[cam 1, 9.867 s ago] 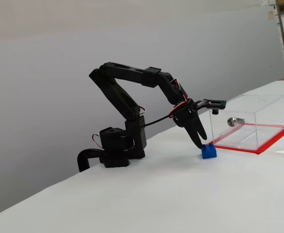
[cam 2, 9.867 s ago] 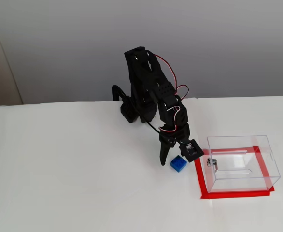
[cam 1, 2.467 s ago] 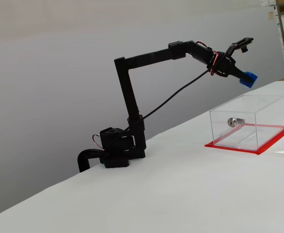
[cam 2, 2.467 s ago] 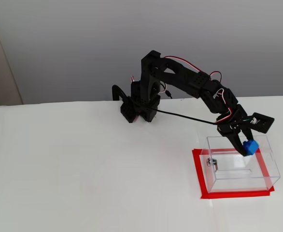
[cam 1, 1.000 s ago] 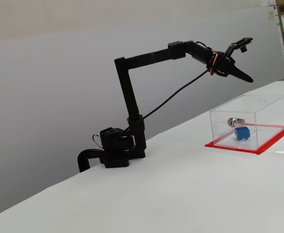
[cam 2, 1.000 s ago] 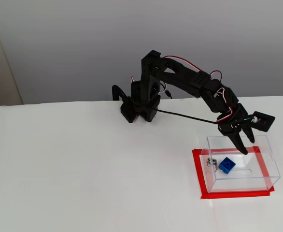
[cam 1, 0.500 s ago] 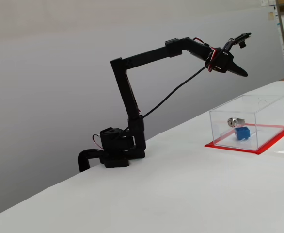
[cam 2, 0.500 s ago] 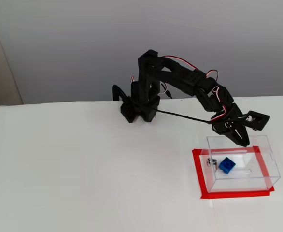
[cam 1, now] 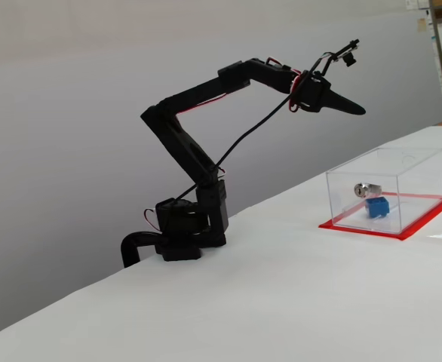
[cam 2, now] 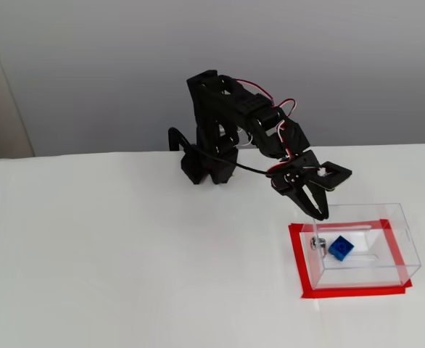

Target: Pick the blue lego brick and place it into the transparent box

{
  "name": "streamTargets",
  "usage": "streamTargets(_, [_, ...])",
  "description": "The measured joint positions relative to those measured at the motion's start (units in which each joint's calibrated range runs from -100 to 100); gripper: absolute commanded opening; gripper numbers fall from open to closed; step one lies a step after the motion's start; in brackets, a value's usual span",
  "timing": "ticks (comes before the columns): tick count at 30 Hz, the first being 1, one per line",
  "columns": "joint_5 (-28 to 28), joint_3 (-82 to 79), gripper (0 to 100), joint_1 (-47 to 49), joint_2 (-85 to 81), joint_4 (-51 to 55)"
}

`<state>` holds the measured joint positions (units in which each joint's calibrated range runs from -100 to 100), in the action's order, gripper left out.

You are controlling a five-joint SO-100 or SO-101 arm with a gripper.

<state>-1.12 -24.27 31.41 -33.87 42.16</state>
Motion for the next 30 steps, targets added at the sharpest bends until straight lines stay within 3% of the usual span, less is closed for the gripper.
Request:
streamTargets(13, [0.0, -24.8, 1, -19.34, -29.68, 0.0])
streamTargets(30, [0.0, -53.84, 1, -34.62, -52.26, -0.09])
